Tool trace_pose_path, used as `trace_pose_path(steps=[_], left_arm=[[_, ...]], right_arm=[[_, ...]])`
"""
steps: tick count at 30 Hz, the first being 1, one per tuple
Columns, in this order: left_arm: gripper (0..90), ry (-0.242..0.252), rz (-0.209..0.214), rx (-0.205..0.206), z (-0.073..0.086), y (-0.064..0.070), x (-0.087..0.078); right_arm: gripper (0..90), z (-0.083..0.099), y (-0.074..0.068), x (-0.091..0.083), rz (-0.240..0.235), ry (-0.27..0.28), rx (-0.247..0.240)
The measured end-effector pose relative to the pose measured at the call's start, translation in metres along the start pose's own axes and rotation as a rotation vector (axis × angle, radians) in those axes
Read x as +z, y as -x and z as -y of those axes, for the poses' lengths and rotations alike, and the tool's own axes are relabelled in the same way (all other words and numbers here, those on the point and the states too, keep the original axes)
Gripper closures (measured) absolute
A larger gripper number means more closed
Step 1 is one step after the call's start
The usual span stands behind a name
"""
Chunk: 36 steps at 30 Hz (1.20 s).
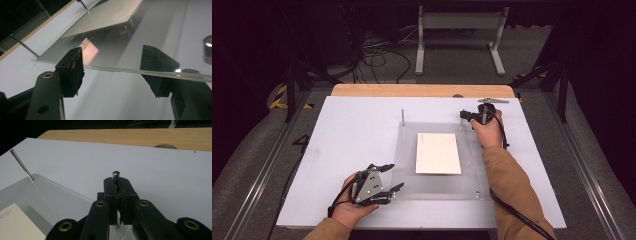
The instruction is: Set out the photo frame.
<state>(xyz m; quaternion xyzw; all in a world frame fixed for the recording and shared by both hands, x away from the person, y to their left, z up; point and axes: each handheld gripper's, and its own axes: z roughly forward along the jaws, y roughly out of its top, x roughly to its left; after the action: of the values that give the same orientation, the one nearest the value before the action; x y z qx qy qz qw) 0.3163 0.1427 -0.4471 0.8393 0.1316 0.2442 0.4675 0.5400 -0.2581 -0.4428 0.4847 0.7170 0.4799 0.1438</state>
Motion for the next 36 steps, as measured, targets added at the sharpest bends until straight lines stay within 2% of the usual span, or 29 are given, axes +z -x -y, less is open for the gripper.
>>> trace_pose_path(steps=[4, 6, 11, 14, 18, 24, 30, 35, 36], left_arm=[[41.8, -0.002, -0.025, 0.020, -0.002, -0.001, -0.002], [46.9, 0.007, -0.034, 0.016, -0.003, -0.002, -0.004], [50.5, -0.006, -0.046, 0.021, -0.004, -0.002, -0.006], [53.3, 0.003, -0.018, -0.021, -0.002, -0.005, -0.007], [54.1, 0.005, -0.019, -0.011, -0.005, -0.005, -0.007], [54.5, 0.017, -0.003, 0.006, -0.010, -0.002, -0.007], [53.5, 0.016, -0.016, 0.003, -0.009, -0.006, -0.006], [44.7, 0.000, -0.032, 0.075, -0.014, 0.002, -0.003], [44.5, 0.009, -0.021, 0.087, -0.015, 0.004, -0.002]], right_arm=[[85.6, 0.001, 0.000, 0.000, -0.001, 0.005, 0.002], [85.6, 0.000, -0.001, 0.000, 0.003, 0.004, 0.004], [85.4, -0.001, -0.001, -0.001, 0.007, -0.009, -0.012], [85.2, -0.003, -0.004, -0.002, 0.018, -0.021, -0.017], [85.2, -0.003, -0.004, -0.002, 0.023, -0.023, -0.017], [85.2, -0.003, -0.005, -0.001, 0.042, -0.016, 0.039], [84.9, -0.003, -0.006, 0.000, 0.052, -0.013, 0.074], [84.7, -0.003, -0.007, 0.001, 0.058, -0.016, 0.080], [84.7, -0.003, -0.007, 0.001, 0.058, -0.018, 0.076]])
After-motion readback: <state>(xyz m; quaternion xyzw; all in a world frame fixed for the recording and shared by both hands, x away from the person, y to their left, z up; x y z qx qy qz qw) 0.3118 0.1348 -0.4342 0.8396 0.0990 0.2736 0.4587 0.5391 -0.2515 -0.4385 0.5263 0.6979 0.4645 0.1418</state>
